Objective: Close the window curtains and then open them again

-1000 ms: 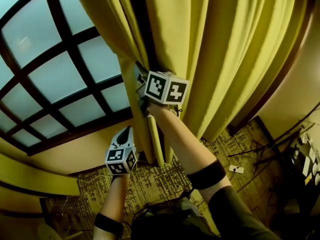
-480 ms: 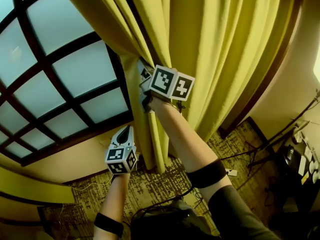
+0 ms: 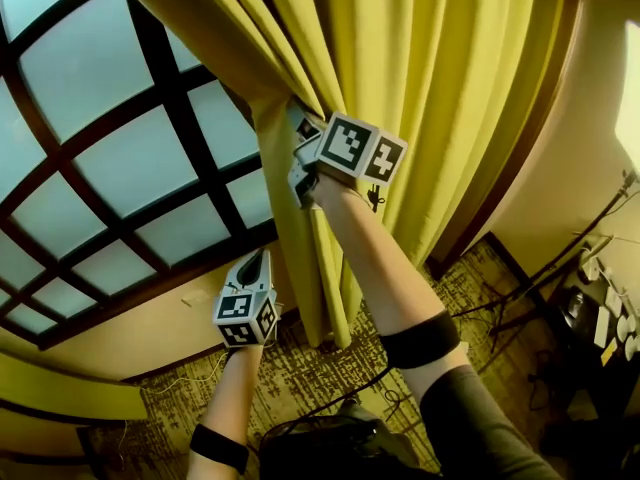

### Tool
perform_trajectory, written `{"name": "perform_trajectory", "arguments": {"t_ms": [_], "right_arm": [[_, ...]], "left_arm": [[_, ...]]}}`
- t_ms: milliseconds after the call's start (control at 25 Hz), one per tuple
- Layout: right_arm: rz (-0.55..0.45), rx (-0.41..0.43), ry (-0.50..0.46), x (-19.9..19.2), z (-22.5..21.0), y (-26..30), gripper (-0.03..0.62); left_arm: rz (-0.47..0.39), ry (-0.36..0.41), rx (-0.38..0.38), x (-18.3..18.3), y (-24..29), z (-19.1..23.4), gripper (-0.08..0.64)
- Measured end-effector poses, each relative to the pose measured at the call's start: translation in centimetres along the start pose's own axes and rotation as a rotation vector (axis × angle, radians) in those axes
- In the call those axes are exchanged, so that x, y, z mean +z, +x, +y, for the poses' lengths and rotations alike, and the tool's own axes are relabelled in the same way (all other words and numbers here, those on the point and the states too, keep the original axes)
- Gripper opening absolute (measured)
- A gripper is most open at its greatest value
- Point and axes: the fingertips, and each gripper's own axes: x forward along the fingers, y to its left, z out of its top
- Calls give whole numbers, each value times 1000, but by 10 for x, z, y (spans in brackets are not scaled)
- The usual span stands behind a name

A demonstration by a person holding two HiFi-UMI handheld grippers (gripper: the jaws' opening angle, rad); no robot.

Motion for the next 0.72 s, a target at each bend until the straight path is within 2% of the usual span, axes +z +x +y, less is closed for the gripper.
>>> {"name": "perform_trajectory", "arguments": {"t_ms": [120,240,480,720], "right_arm": [[-13,-55,29,11,-35,-12,31],[-21,-88,-8,24,-60,-25,32],[-3,-66,4,37,-64,-32,32],[32,-34,3,28,-58,-28,35]], "left_arm": [[2,13,-16,1,10,-15,0],[10,21,-38,-1,23,-29,0],[14,28,-68,-3,37,-62,0],[10,32,-68,0,37,-66,0]]}}
